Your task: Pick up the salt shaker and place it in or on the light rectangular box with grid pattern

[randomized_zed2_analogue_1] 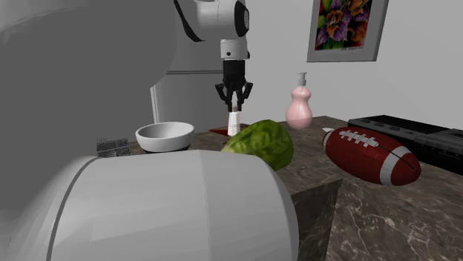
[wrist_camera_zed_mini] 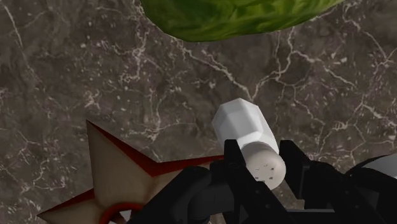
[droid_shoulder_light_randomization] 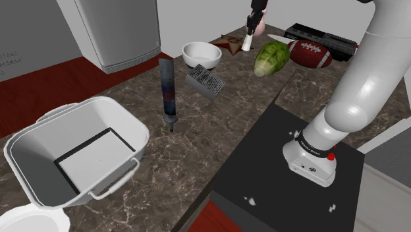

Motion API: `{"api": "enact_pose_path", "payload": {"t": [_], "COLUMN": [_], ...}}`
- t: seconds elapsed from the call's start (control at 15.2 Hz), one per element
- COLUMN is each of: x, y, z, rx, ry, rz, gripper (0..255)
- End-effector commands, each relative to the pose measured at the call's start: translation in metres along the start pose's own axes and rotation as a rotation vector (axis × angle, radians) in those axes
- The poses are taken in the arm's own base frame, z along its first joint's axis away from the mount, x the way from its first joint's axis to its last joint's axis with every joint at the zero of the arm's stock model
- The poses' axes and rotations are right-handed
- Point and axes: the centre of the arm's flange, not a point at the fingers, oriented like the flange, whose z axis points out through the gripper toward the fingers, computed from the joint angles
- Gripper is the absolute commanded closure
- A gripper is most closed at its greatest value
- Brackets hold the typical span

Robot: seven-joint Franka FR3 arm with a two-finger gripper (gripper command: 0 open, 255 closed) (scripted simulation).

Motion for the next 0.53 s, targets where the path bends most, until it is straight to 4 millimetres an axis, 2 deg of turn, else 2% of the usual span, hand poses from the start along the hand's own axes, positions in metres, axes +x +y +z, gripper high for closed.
{"api": "enact_pose_path", "payload": {"t": [0.0,0.46], "x": [-0.001,-0.002], "y": [0.0,0.0], "z": [-0.01,-0.047], "rx": [0.0,0.0], "ry": [0.0,0.0], "rz": [0.0,0.0], "gripper": [255,255]}}
